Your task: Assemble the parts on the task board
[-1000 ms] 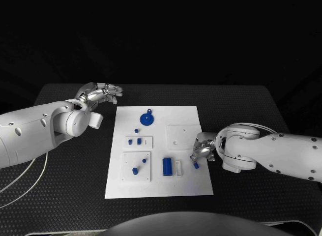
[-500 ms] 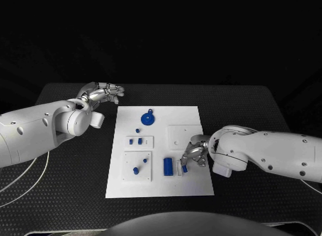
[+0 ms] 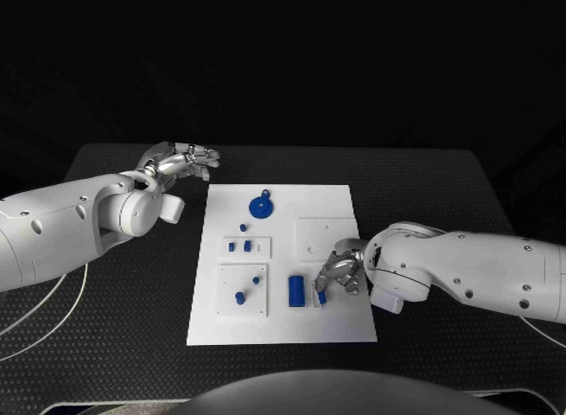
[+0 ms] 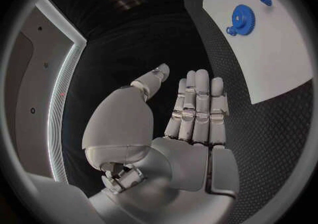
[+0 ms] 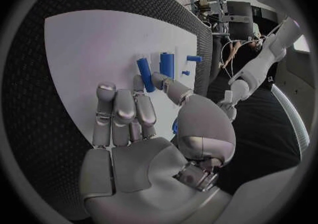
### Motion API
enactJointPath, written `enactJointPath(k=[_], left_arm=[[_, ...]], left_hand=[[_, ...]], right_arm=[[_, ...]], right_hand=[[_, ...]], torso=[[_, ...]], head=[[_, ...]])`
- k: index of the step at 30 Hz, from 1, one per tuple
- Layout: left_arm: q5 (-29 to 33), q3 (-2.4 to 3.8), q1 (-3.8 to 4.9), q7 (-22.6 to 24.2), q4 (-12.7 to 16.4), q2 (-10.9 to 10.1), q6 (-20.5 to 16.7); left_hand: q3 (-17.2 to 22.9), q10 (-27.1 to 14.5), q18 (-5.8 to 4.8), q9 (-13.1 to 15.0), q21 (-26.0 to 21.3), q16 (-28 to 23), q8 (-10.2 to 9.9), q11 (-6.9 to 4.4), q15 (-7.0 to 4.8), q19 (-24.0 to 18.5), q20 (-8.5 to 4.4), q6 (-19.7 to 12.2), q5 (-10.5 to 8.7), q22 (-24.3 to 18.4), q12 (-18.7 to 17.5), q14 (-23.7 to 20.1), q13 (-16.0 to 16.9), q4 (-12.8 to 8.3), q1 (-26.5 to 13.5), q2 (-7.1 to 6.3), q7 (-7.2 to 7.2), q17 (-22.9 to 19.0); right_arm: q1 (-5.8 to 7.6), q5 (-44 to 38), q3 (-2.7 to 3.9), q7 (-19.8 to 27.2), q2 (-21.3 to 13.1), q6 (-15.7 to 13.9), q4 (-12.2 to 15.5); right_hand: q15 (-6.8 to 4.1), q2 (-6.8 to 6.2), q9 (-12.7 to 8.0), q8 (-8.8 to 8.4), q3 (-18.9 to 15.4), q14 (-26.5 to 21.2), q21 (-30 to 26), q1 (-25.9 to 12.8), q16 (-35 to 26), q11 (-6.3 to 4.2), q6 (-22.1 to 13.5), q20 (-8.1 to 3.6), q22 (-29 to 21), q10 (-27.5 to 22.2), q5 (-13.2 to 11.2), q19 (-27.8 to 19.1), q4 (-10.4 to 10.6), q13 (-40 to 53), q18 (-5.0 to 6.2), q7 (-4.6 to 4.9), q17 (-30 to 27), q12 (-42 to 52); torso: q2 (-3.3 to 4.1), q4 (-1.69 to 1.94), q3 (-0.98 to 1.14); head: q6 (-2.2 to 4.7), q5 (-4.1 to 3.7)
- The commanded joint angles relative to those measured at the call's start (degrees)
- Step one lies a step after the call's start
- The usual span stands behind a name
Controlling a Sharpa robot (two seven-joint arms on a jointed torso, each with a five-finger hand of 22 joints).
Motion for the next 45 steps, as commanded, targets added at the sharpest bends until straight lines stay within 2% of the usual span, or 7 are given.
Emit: enactJointPath(k=[1,16,19,25,31,45], left_arm=[[-0.28,0.03,0.07,0.29,0.15,-0.05,0.63],[-0.33,0.03,0.07,0.23,0.19,-0.13,0.63],[-0.33,0.03,0.07,0.21,0.17,-0.12,0.63],[-0.36,0.03,0.07,0.16,0.19,-0.16,0.67],[-0.43,0.03,0.08,0.08,0.22,-0.17,0.76],[-0.48,0.03,0.08,0.07,0.24,-0.23,0.68]], left_hand=[[-0.13,-0.09,0.45,-0.06,-0.23,-0.16,0.35,0.17,-0.10,-0.20,-0.65,0.02,-0.27,1.27,0.18,-0.03,0.02,0.07,-0.19,0.19,-0.13,0.05],[-0.13,-0.09,0.45,-0.07,-0.22,-0.16,0.35,0.17,-0.10,-0.20,-0.65,0.02,-0.27,1.27,0.19,-0.03,0.02,0.08,-0.20,0.17,-0.13,0.06],[-0.13,-0.09,0.45,-0.07,-0.22,-0.16,0.35,0.17,-0.10,-0.19,-0.65,0.02,-0.27,1.27,0.19,-0.03,0.02,0.08,-0.20,0.16,-0.13,0.06],[-0.13,-0.09,0.45,-0.07,-0.22,-0.16,0.35,0.17,-0.10,-0.19,-0.65,0.02,-0.27,1.27,0.20,-0.03,0.02,0.09,-0.21,0.16,-0.13,0.06],[-0.13,-0.09,0.44,-0.07,-0.22,-0.17,0.35,0.17,-0.10,-0.19,-0.65,0.02,-0.27,1.27,0.21,-0.03,0.02,0.10,-0.22,0.15,-0.13,0.07],[-0.14,-0.08,0.44,-0.07,-0.21,-0.18,0.36,0.17,-0.10,-0.20,-0.65,0.03,-0.27,1.27,0.22,-0.04,0.02,0.12,-0.25,0.13,-0.14,0.07]], right_arm=[[-0.29,0.69,0.03,0.45,0.46,0.40,0.06],[-0.91,0.40,0.03,0.49,1.25,0.42,-0.34],[-0.92,0.39,0.03,0.50,1.29,0.55,-0.40],[-0.94,0.33,0.03,0.50,1.26,0.75,-0.14],[-1.00,0.31,0.03,0.56,1.23,1.37,0.19],[-1.06,-0.37,0.03,0.76,1.02,0.49,0.84]], right_hand=[[-0.41,-0.08,-0.05,-0.16,-0.32,-0.15,0.07,-0.62,-0.17,-0.20,0.01,-0.10,-0.09,-0.08,-0.30,0.31,0.01,-0.07,0.93,0.03,-0.10,-0.24],[-0.42,-0.16,-0.10,-0.22,-0.68,-0.35,-0.04,-1.40,-0.37,-0.18,-0.04,-0.07,-0.16,-0.24,-0.62,0.17,0.52,-0.14,0.93,0.06,-0.26,-0.45],[-0.42,-0.28,-0.17,-0.28,-0.86,-0.54,-0.10,-2.09,-0.61,-0.19,-0.04,-0.10,-0.22,-0.46,-2.17,0.07,1.01,-0.33,0.93,0.04,-0.46,-0.80],[-0.44,-0.26,-0.19,-0.24,-0.87,-0.54,-0.11,-2.45,-0.61,-0.22,0.12,-0.11,-0.25,-0.50,-2.67,0.06,1.32,-0.41,0.93,0.01,-0.47,-0.93],[-0.45,-0.25,-0.20,-0.21,-0.87,-0.54,-0.11,-2.58,-0.60,-0.25,0.21,-0.12,-0.26,-0.47,-2.79,0.05,1.43,-0.40,0.93,-0.02,-0.47,-0.93],[-0.52,0.51,-0.23,-0.10,-0.53,-0.43,-0.03,-2.35,-0.43,-0.40,0.55,-0.22,-0.24,-0.23,-2.42,0.05,1.06,-0.29,0.93,-0.17,-0.36,-0.80]], torso=[[0.00,0.04,0.00],[0.03,-0.01,0.05],[0.01,-0.03,0.06],[0.00,0.00,0.03],[-0.01,-0.02,0.03],[0.00,0.03,0.03]], head=[[-0.08,0.02],[-0.29,0.17],[-0.27,0.20],[-0.39,0.23],[-0.41,0.27],[-0.29,0.30]])
